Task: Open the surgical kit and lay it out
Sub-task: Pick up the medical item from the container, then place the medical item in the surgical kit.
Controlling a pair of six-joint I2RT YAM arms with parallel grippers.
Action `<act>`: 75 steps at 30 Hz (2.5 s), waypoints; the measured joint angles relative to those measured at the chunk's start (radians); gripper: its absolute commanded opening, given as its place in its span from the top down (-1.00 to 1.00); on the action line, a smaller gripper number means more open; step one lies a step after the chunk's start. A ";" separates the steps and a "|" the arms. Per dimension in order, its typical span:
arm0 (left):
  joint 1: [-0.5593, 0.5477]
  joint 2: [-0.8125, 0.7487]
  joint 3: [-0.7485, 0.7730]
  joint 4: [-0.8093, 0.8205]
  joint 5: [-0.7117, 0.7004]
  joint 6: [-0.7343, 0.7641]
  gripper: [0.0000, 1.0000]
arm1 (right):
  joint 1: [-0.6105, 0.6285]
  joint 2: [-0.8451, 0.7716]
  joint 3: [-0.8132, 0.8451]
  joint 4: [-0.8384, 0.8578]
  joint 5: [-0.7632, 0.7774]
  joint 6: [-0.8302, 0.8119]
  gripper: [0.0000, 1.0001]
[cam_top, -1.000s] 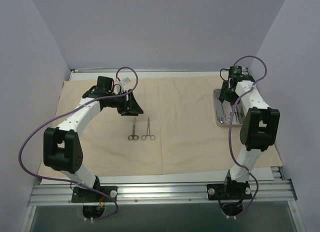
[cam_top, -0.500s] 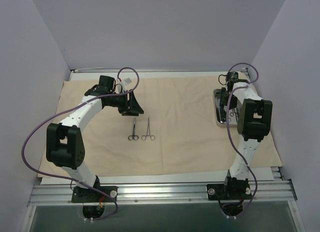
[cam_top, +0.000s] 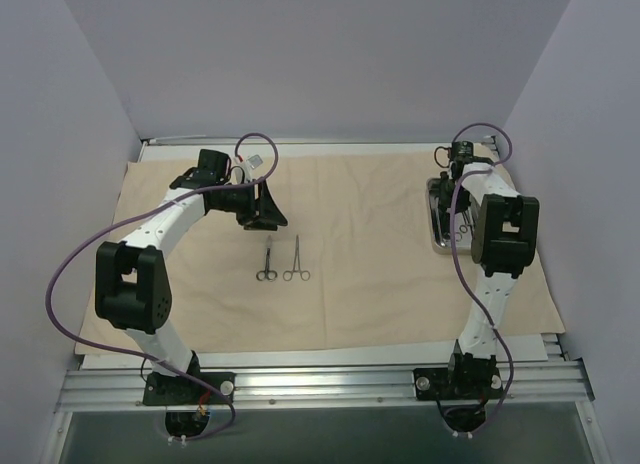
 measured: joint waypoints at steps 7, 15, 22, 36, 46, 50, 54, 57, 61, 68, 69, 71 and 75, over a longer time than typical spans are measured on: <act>0.006 0.006 0.009 -0.006 0.004 0.004 -0.11 | 0.009 0.027 0.030 0.006 -0.001 0.000 0.49; 0.011 0.006 0.010 -0.010 0.005 0.005 -0.11 | 0.010 0.043 0.053 0.003 -0.010 0.002 0.94; 0.012 0.006 0.018 -0.033 -0.005 0.019 -0.11 | 0.006 0.042 0.056 -0.005 -0.007 0.021 1.00; 0.009 0.006 0.039 -0.067 -0.058 0.024 -0.11 | 0.005 -0.127 0.058 -0.121 0.093 0.114 1.00; -0.043 0.003 0.048 -0.069 -0.071 0.023 -0.17 | 0.026 -0.198 0.074 -0.175 0.103 0.149 1.00; -0.088 -0.009 0.048 -0.046 -0.048 0.016 -0.20 | 0.103 -0.246 0.074 -0.210 0.080 0.187 1.00; -0.138 -0.018 0.048 0.013 -0.010 -0.005 -0.22 | 0.274 -0.325 0.074 -0.221 0.037 0.254 1.00; -0.176 -0.022 0.047 0.051 0.009 -0.019 -0.22 | 0.404 -0.373 0.074 -0.221 -0.001 0.318 1.00; -0.211 -0.038 0.015 0.107 0.019 -0.044 -0.23 | 0.534 -0.406 0.074 -0.220 -0.032 0.406 1.00; -0.240 -0.064 -0.042 0.164 0.019 -0.078 -0.24 | 0.660 -0.407 0.076 -0.225 -0.035 0.505 1.00; -0.245 -0.070 -0.054 0.177 0.019 -0.088 -0.24 | 0.671 -0.407 0.076 -0.225 -0.035 0.513 1.00; -0.251 -0.079 -0.076 0.207 0.019 -0.110 -0.24 | 0.692 -0.407 0.077 -0.226 -0.035 0.529 1.00; -0.267 -0.093 -0.109 0.264 0.019 -0.149 -0.24 | 0.712 -0.407 0.077 -0.227 -0.035 0.552 1.00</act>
